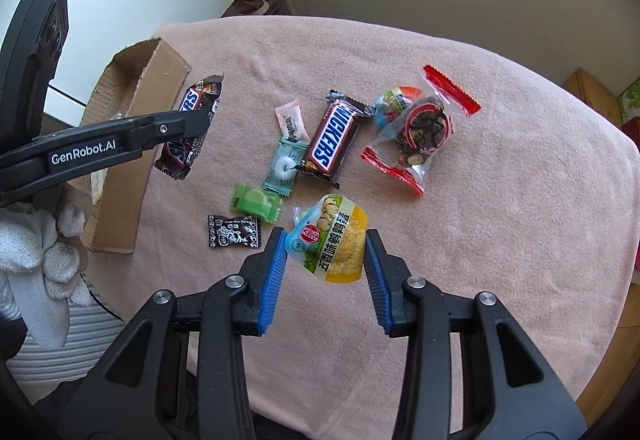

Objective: Organize snacks
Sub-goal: 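Carry both snacks into the box and open the left tool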

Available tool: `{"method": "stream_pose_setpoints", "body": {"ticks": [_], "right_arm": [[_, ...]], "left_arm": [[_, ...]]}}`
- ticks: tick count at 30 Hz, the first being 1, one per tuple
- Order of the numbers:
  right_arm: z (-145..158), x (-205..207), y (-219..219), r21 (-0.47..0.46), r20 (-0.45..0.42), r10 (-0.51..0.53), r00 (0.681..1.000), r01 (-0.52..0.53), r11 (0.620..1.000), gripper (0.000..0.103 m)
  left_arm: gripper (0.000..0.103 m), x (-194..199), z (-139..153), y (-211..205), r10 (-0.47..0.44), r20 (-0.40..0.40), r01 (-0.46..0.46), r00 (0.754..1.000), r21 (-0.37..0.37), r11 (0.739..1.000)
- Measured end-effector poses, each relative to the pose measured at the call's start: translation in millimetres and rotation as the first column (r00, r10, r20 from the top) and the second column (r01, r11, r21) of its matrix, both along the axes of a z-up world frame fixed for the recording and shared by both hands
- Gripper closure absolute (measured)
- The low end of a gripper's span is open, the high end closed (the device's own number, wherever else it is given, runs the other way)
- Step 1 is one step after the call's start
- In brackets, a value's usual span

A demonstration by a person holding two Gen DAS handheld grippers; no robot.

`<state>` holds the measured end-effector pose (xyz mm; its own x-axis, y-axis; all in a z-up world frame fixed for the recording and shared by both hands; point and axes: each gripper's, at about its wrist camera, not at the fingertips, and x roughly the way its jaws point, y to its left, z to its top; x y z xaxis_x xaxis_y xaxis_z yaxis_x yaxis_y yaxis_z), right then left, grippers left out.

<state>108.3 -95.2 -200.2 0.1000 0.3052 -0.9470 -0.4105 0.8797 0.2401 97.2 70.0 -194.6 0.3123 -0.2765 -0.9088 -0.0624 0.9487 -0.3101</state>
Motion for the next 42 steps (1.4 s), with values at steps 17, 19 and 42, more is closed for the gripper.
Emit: {"method": "stream_pose_setpoints", "body": {"ticks": [17, 19, 42], "right_arm": [[33.7, 10.5, 106.3, 0.048, 0.084, 0.187, 0.979, -0.191, 0.98, 0.063], [35.9, 5.8, 121.6, 0.051, 0.091, 0.209, 0.974, -0.215, 0.975, 0.063], [40.4, -9.6, 232.8, 0.06, 0.095, 0.376, 0.922, -0.382, 0.922, 0.061]], "left_arm": [[0.076, -52.4, 37.8, 69.1, 0.148, 0.074, -0.15, 0.986, 0.025, 0.988], [0.076, -59.4, 37.3, 79.8, 0.166, 0.073, -0.169, 0.983, 0.03, 0.985], [0.076, -121.1, 26.2, 157.8, 0.321, 0.049, -0.324, 0.946, 0.064, 0.944]]}}
